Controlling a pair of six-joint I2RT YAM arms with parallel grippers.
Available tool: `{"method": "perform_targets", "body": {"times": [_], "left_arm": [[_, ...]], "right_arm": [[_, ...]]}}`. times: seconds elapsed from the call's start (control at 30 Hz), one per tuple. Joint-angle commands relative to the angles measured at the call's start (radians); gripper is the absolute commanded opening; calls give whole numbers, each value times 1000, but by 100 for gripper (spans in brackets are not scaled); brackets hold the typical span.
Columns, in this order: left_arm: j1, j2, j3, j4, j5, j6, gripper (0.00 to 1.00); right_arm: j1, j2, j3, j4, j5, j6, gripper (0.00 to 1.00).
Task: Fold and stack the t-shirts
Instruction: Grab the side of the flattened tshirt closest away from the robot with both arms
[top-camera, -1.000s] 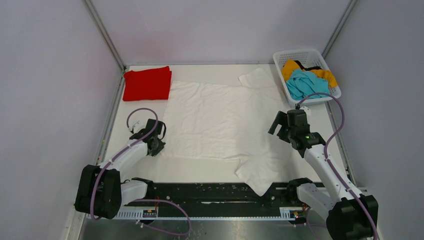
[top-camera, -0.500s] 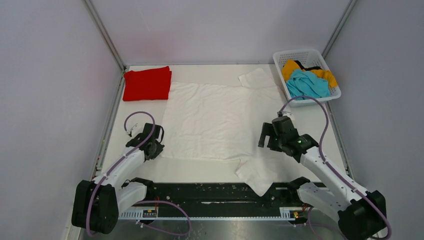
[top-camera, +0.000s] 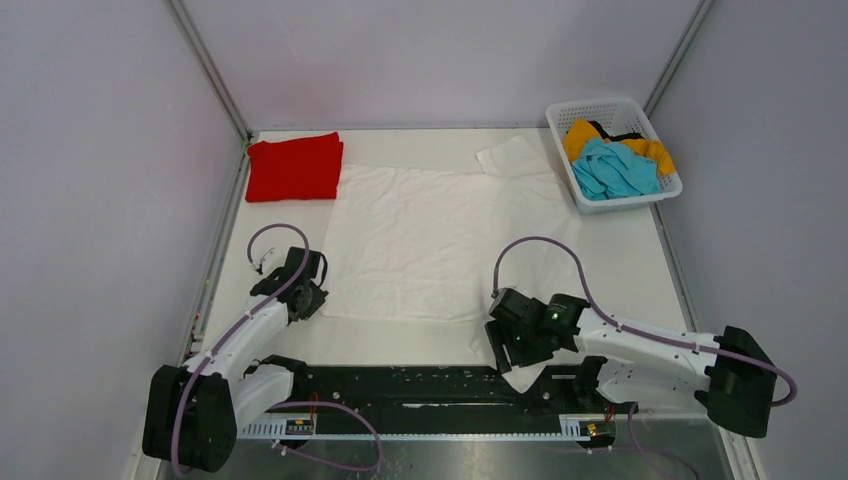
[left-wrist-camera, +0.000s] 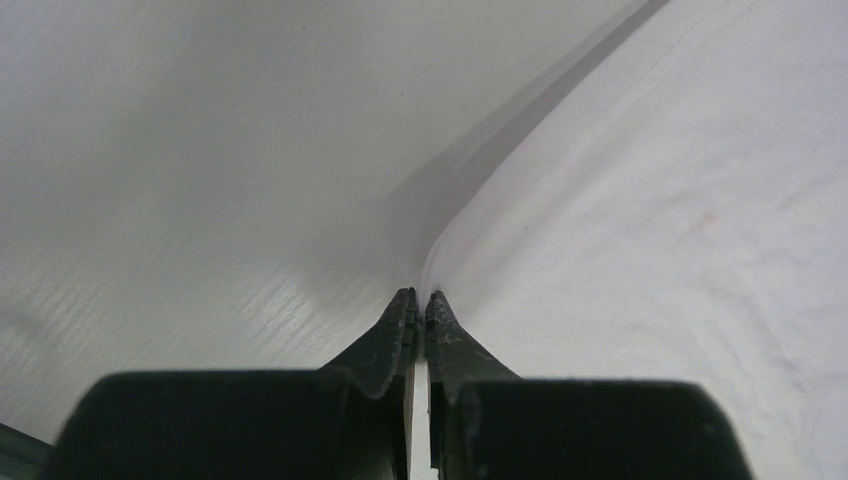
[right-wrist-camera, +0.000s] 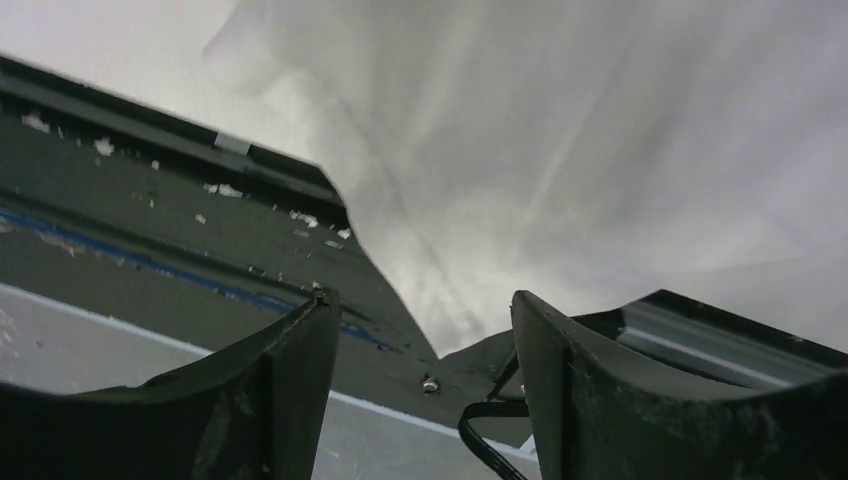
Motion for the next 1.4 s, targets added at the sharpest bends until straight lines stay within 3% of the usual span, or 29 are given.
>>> {"method": "perform_targets", "body": {"times": [0.0,0.2,0.33,0.4,0.67,0.9,1.13,1.37], "left_arm": [[3,-21,-4,12,-8,12,0],[3,-32,0,1,-6,6,0],[3,-79,-5,-44,-18,-8,0],[3,-111,-6,-81,-6,-21,0],[2,-355,-35,-332,-8,-144,0],[-12,-484,-87,-354,91,-232,0],[-11,-529,-8,-392,12,-247,0],[-12,-427,46,-189,104,-166,0]], "right_arm": [[80,80,-13,51,-103,22,70],[113,234,-21,96,-69,31,61],[113,250,-31,35,-15,65,14],[115,213,-30,6,-15,67,1],[145,-10,9,-160,-210,38,0],[214,-68,28,-239,-277,61,0],[207,-36,108,-241,34,87,0],[61,-100,195,-233,233,27,0]]}}
